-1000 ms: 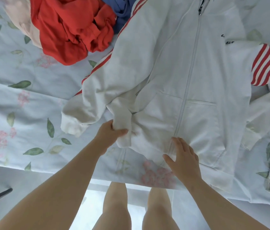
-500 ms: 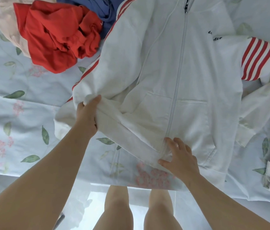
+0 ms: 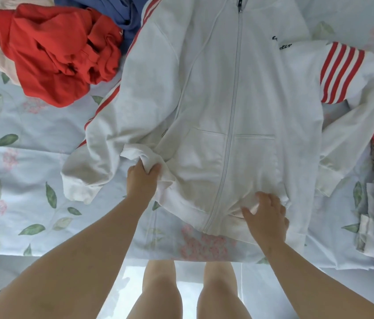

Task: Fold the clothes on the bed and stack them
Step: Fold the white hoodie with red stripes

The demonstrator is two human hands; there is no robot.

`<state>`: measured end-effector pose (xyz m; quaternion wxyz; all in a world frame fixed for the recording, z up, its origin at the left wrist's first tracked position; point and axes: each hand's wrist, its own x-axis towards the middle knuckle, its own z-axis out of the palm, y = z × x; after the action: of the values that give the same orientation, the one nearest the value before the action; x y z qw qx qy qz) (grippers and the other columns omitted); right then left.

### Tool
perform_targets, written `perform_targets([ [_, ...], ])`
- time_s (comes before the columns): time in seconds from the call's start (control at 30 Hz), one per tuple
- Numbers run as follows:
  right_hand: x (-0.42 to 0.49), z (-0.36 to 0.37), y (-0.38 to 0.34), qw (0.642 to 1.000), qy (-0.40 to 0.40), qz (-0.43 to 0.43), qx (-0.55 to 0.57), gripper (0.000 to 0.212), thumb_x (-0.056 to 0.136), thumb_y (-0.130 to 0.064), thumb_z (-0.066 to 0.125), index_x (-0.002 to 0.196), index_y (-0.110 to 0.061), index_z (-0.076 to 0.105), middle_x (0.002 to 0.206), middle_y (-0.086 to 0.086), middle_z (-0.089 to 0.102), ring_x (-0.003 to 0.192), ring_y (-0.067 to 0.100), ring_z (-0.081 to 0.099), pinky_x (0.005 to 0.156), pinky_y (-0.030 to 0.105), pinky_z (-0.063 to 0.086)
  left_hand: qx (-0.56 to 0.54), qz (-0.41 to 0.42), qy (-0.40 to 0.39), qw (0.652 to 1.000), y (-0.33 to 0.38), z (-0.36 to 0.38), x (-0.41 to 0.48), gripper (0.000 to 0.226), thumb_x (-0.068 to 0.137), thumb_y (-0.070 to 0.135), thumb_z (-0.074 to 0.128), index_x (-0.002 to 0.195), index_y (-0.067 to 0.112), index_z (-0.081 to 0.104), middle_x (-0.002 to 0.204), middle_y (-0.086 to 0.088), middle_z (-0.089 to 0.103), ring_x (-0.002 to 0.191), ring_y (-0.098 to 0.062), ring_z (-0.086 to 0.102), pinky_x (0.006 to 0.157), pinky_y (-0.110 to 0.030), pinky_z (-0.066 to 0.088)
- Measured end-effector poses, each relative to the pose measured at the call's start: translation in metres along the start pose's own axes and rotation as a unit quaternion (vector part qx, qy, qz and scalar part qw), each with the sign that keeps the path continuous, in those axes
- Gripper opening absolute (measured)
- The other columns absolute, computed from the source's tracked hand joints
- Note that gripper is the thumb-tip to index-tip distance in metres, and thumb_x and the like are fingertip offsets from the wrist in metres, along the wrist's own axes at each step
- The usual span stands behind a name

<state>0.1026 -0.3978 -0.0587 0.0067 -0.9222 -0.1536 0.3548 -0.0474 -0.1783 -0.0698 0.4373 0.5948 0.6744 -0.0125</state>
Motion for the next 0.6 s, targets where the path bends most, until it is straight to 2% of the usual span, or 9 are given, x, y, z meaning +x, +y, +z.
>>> perform_targets([
  [0.07,0.003,-0.003,0.008,0.999,-0.004,0.048,-0.008,0.059,0.088,-0.047,0.057,0.138,-0.026,0.036,0.148,0.004,0.023,0.132,0.028,0.030,0.100,0.046,0.032,-0.141,-0.037,-0.019,0.989,0.010,-0.002,0.001,0.031,0.095,0.027,0.051,0.125,0.017,0.050,0.104,-0.004,0.062,0.097,-0.026,0.061,0.084,-0.042,0.053],
  [0.13,0.004,-0.003,0.010,0.997,-0.006,0.071,-0.014,0.068,0.086,-0.053,0.056,0.142,-0.030,0.025,0.153,0.003,0.011,0.136,0.029,0.021,0.102,0.051,0.030,-0.326,-0.108,0.014,0.939,0.019,0.001,-0.002,0.022,0.095,0.025,0.053,0.116,0.023,0.049,0.106,-0.002,0.061,0.097,-0.022,0.061,0.088,-0.041,0.053],
  [0.2,0.002,-0.001,0.009,0.994,-0.010,0.104,0.008,0.080,0.083,-0.056,0.058,0.146,-0.032,0.014,0.155,0.003,0.001,0.139,0.030,0.014,0.103,0.056,0.028,-0.392,-0.170,0.063,0.902,0.022,0.011,-0.008,0.043,0.086,0.034,0.066,0.122,0.023,0.043,0.117,-0.001,0.056,0.100,-0.020,0.058,0.091,-0.038,0.050],
  [0.27,0.003,0.000,0.011,0.990,-0.008,0.136,0.047,0.090,0.081,-0.057,0.060,0.149,-0.029,0.008,0.156,0.004,0.000,0.138,0.033,0.016,0.102,0.056,0.030,-0.358,-0.209,0.042,0.909,0.019,0.024,-0.018,0.081,0.072,0.038,0.079,0.136,0.022,0.033,0.125,-0.001,0.051,0.107,-0.022,0.056,0.095,-0.042,0.048],
  [0.3,0.003,-0.001,0.013,0.988,-0.003,0.143,0.056,0.092,0.081,-0.058,0.060,0.149,-0.028,0.006,0.156,0.005,0.003,0.137,0.034,0.019,0.100,0.056,0.031,-0.325,-0.216,0.025,0.920,0.018,0.029,-0.022,0.088,0.069,0.033,0.082,0.139,0.022,0.030,0.124,-0.001,0.052,0.108,-0.023,0.055,0.095,-0.043,0.048],
  [0.37,0.006,-0.003,0.019,0.988,0.013,0.149,0.044,0.092,0.081,-0.061,0.058,0.149,-0.024,0.007,0.154,0.006,0.011,0.134,0.035,0.025,0.098,0.055,0.033,-0.286,-0.218,-0.005,0.933,0.012,0.036,-0.023,0.077,0.071,0.019,0.082,0.133,0.019,0.037,0.121,-0.004,0.057,0.107,-0.025,0.057,0.095,-0.045,0.049],
  [0.43,0.008,-0.005,0.024,0.985,0.036,0.164,0.030,0.093,0.079,-0.065,0.056,0.148,-0.022,0.010,0.151,0.007,0.019,0.130,0.034,0.030,0.096,0.054,0.034,-0.261,-0.231,-0.033,0.937,0.012,0.035,-0.020,0.051,0.077,0.014,0.076,0.120,0.015,0.049,0.118,-0.009,0.060,0.104,-0.028,0.059,0.094,-0.045,0.050],
  [0.53,0.011,-0.007,0.030,0.977,0.047,0.199,0.060,0.093,0.076,-0.065,0.060,0.144,-0.022,0.014,0.142,0.011,0.027,0.124,0.035,0.034,0.091,0.055,0.036,-0.260,-0.236,-0.059,0.935,0.014,0.030,-0.014,0.029,0.079,0.021,0.074,0.101,0.024,0.057,0.110,-0.006,0.062,0.103,-0.030,0.059,0.090,-0.045,0.052],
  [0.6,0.015,-0.011,0.034,0.971,0.020,0.219,0.098,0.086,0.080,-0.055,0.063,0.142,-0.019,0.016,0.134,0.018,0.035,0.119,0.038,0.039,0.089,0.054,0.039,-0.269,-0.231,-0.054,0.933,0.019,0.025,-0.011,0.031,0.080,0.025,0.073,0.102,0.024,0.053,0.101,-0.002,0.060,0.097,-0.026,0.059,0.074,-0.036,0.052],
])
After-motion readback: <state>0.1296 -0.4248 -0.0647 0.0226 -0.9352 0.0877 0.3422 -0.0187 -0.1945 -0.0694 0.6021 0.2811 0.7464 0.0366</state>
